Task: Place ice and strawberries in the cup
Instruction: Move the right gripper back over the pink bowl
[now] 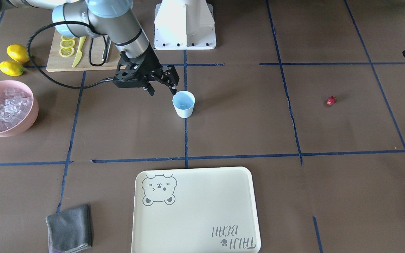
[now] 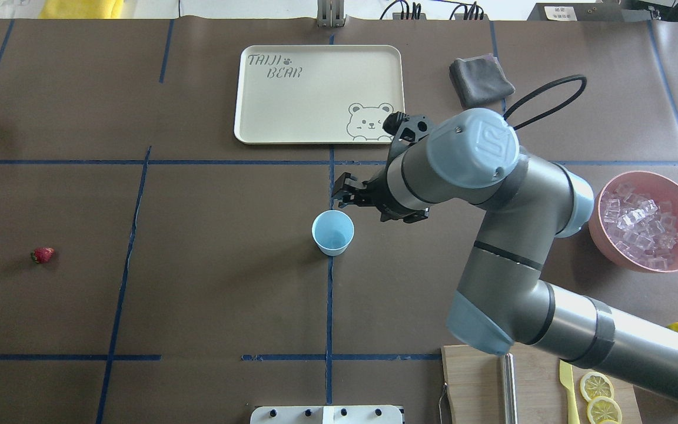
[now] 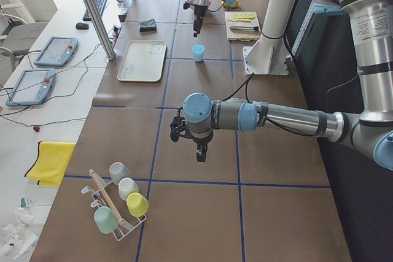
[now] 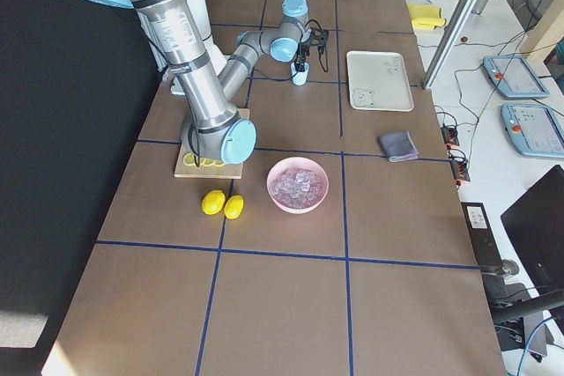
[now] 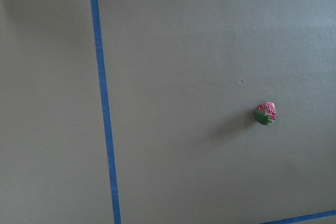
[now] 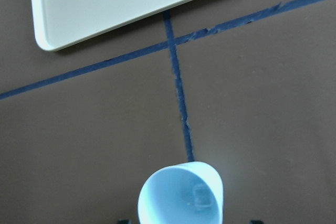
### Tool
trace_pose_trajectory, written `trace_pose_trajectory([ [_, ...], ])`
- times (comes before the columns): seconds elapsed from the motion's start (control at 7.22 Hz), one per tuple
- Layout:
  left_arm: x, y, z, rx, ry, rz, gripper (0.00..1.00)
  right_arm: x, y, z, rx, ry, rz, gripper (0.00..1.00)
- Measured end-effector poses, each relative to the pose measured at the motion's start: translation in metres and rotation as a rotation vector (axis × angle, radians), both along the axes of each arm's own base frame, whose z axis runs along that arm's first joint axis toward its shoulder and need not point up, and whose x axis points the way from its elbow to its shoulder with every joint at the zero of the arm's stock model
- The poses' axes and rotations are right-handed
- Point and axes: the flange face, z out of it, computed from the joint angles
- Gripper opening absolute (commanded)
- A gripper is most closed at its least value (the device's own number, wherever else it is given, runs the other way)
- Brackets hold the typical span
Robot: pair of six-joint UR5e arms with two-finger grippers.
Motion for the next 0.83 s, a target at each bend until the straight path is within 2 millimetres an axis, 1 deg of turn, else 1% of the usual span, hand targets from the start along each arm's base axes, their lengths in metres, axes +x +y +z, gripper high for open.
trace_pose_trajectory([
  [0.14,0.0,0.0,0.0,-0.001,0.0,0.0,1.0,0.054,-0.014,0.037,0.008,0.026,-0.015,0.81],
  [0.28,0.0,0.0,0.0,-0.001,0.0,0.0,1.0,0.105,-0.019,0.079,0.029,0.068,-0.036,0.81],
  [0.42,0.0,0.0,0.001,-0.002,0.0,0.0,1.0,0.15,-0.02,0.122,0.058,0.122,-0.054,0.81],
  [0.55,0.0,0.001,0.001,-0.003,0.0,0.0,1.0,0.188,-0.019,0.161,0.097,0.179,-0.078,0.82],
  [0.69,0.0,0.001,0.001,-0.003,0.0,0.0,1.0,0.219,-0.013,0.196,0.128,0.232,-0.108,0.85],
  [0.83,0.0,0.001,0.0,-0.002,0.0,0.0,1.0,0.24,-0.006,0.222,0.127,0.269,-0.125,0.86],
])
